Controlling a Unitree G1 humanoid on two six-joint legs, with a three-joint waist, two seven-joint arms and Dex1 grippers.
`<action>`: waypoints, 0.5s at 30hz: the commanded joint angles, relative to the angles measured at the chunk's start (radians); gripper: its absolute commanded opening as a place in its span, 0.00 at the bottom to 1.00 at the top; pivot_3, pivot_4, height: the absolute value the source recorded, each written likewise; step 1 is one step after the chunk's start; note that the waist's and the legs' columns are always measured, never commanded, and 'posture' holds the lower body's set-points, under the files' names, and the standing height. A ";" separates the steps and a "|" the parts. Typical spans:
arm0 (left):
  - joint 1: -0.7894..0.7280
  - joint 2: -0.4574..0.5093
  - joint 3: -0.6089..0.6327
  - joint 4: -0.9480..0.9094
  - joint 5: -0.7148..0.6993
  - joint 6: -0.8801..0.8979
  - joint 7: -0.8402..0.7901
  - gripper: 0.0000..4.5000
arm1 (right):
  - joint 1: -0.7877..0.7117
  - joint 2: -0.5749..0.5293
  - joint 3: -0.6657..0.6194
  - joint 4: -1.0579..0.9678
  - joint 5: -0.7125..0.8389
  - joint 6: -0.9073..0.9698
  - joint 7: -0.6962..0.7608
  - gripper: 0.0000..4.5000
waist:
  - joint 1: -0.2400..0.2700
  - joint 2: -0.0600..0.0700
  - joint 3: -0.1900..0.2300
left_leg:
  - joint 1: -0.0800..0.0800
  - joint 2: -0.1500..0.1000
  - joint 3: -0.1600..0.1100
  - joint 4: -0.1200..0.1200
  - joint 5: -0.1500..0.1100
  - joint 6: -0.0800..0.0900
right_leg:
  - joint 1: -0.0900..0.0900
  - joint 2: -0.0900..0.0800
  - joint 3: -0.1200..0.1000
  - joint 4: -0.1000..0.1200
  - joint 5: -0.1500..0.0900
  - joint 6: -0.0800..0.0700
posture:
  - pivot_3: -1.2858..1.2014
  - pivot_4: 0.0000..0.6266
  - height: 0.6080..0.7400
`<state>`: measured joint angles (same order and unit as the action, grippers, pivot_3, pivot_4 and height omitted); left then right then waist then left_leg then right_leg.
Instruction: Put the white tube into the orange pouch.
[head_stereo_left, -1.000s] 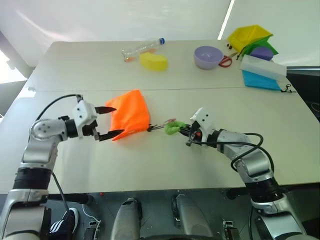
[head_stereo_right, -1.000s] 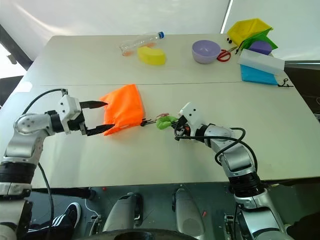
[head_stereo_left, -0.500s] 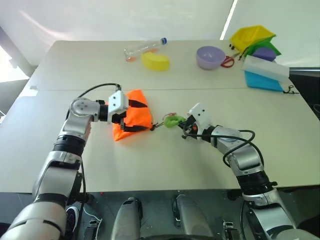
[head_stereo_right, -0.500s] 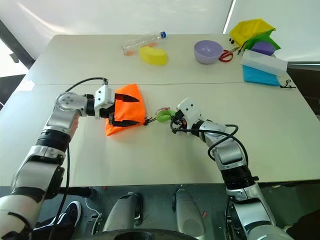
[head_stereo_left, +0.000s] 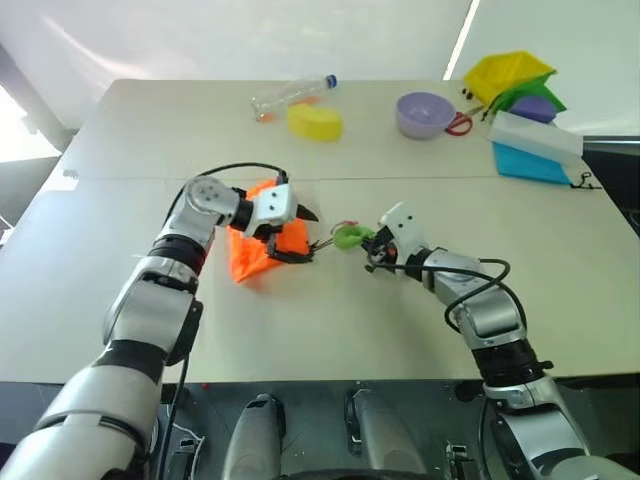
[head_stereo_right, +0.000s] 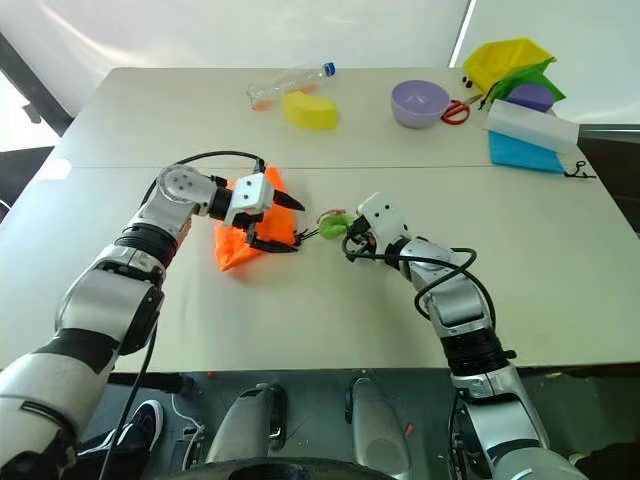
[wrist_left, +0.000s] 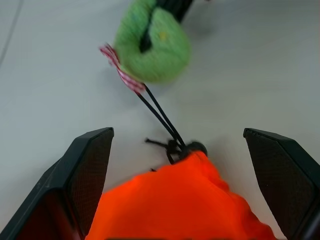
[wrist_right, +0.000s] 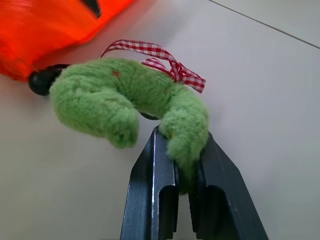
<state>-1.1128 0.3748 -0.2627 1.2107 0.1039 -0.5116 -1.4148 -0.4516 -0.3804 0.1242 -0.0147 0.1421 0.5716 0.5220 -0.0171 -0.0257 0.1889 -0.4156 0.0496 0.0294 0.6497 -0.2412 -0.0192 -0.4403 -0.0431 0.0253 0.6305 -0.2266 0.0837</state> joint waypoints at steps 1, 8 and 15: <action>-0.032 0.005 -0.002 0.020 0.031 -0.033 0.004 0.99 | -0.003 -0.019 -0.037 -0.030 0.003 -0.006 -0.002 0.00 | 0.002 0.000 0.000 | -0.001 0.000 -0.001 0.000 0.000 0.000 | 0.000 0.000 0.000 0.000 0.000 0.000 | 0.52 0.24 1.00; -0.058 -0.024 0.040 0.064 0.041 0.033 0.100 0.99 | -0.008 -0.023 -0.032 -0.021 0.000 0.006 0.003 0.00 | 0.003 0.000 0.000 | -0.001 0.000 -0.001 0.002 0.000 0.000 | 0.000 0.000 0.000 0.001 0.000 0.000 | 0.52 0.24 1.00; -0.086 -0.060 0.076 0.074 0.032 0.083 0.067 0.99 | -0.020 -0.023 -0.029 0.009 -0.011 0.014 0.002 0.00 | 0.003 0.000 0.000 | -0.002 0.000 -0.001 0.002 0.000 0.000 | 0.000 0.000 0.000 0.000 0.000 0.000 | 0.52 0.24 1.00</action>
<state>-1.1642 0.3128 -0.2017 1.2930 0.1405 -0.4215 -1.3402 -0.4514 -0.3952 0.1089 0.0111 0.1319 0.5940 0.5217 -0.0138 -0.0258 0.1889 -0.4178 0.0495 0.0285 0.6517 -0.2412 -0.0191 -0.4407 -0.0431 0.0249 0.6309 -0.2263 0.0842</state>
